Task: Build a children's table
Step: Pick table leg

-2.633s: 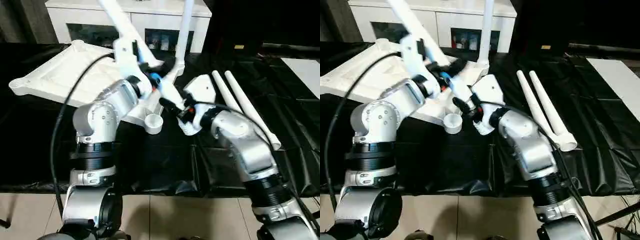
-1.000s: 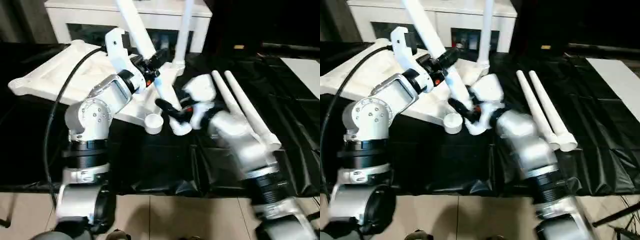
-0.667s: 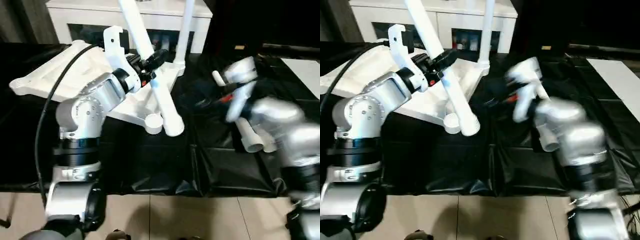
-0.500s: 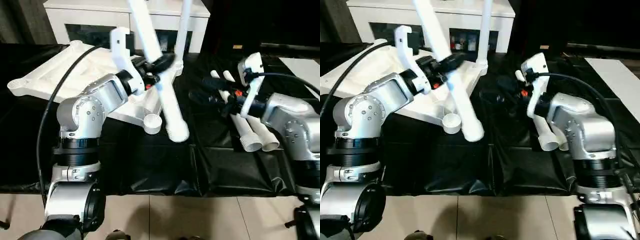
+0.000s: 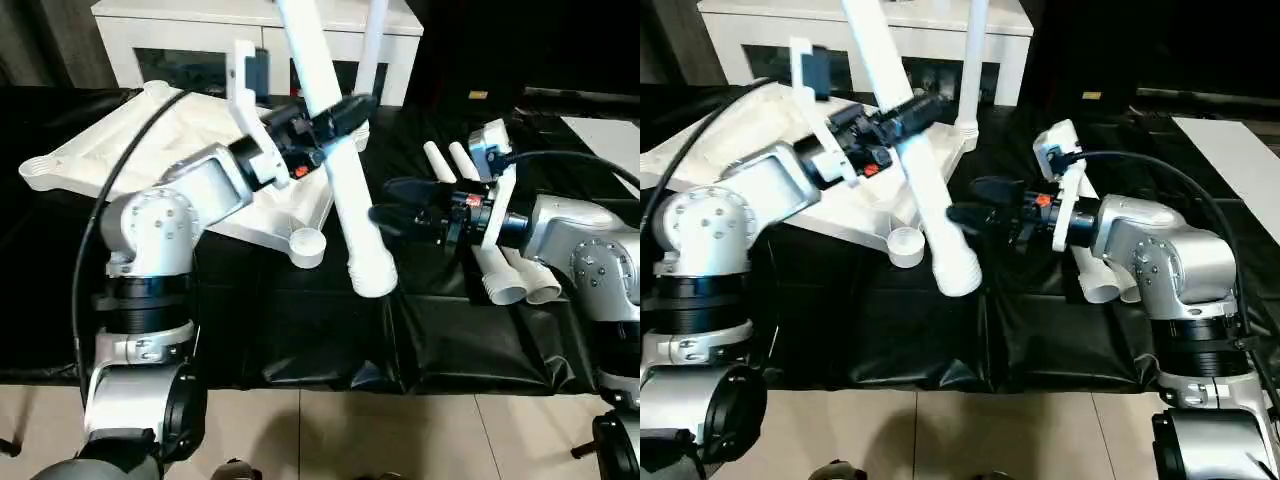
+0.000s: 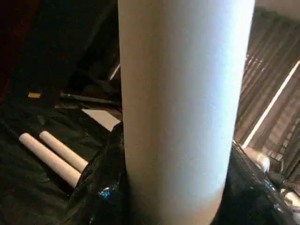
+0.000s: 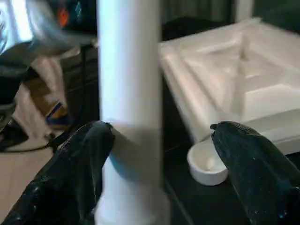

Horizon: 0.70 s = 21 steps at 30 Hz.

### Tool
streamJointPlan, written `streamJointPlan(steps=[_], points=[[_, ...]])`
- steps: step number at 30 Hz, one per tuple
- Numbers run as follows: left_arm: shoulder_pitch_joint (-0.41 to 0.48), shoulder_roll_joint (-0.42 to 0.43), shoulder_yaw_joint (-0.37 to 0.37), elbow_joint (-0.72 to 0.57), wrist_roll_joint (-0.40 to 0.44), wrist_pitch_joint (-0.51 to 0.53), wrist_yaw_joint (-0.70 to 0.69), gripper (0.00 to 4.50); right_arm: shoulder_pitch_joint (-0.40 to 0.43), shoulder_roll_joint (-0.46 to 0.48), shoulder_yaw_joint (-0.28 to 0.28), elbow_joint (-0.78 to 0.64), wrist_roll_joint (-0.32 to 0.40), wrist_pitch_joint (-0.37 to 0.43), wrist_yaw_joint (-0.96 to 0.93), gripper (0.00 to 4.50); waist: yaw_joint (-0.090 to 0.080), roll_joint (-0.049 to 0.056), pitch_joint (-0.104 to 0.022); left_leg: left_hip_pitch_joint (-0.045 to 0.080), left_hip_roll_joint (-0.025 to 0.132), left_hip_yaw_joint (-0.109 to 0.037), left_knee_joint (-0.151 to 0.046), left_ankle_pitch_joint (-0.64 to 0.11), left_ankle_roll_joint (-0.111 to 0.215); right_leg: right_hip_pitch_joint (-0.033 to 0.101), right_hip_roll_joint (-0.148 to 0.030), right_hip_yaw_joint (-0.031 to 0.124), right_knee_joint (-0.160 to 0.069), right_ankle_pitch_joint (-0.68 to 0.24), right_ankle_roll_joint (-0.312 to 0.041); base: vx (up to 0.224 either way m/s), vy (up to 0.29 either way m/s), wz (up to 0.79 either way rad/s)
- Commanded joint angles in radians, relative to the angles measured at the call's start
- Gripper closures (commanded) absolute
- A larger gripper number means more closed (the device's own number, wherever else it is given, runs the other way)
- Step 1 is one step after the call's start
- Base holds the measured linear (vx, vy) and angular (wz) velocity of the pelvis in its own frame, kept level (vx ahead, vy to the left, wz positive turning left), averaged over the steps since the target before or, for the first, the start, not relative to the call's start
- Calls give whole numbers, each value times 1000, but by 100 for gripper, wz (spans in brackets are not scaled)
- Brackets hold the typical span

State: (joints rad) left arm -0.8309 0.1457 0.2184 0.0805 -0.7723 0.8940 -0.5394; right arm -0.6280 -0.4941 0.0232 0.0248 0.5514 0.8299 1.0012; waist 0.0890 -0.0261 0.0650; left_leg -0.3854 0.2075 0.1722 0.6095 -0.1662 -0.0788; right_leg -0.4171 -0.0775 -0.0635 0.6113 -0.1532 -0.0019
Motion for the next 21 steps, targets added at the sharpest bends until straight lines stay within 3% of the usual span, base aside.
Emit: streamJointPlan(steps=[1, 14, 21], points=[[-24, -5, -15, -34, -32, 2, -24, 270, 11, -9, 40, -8, -17, 13, 6, 88, 1, -9, -82, 16, 11, 4, -64, -163, 15, 61, -46, 33, -66, -240, -185, 0, 0, 0], [-20, 3, -27, -37, -33, -8, -39, 270, 6, 12, 72, 0, -14, 4, 8, 201, 2, -8, -81, 16, 12, 4, -65, -166, 6, 60, -46, 34, -66, -245, -180, 0, 0, 0], [-17, 7, -32, -34, -25, -14, -34, 270, 12, 35, 88, 12, -58, -36, -39, 255, 1, -7, -83, 15, 11, 3, -64, -152, 4, 61, -46, 35, -62, -215, -185, 0, 0, 0]])
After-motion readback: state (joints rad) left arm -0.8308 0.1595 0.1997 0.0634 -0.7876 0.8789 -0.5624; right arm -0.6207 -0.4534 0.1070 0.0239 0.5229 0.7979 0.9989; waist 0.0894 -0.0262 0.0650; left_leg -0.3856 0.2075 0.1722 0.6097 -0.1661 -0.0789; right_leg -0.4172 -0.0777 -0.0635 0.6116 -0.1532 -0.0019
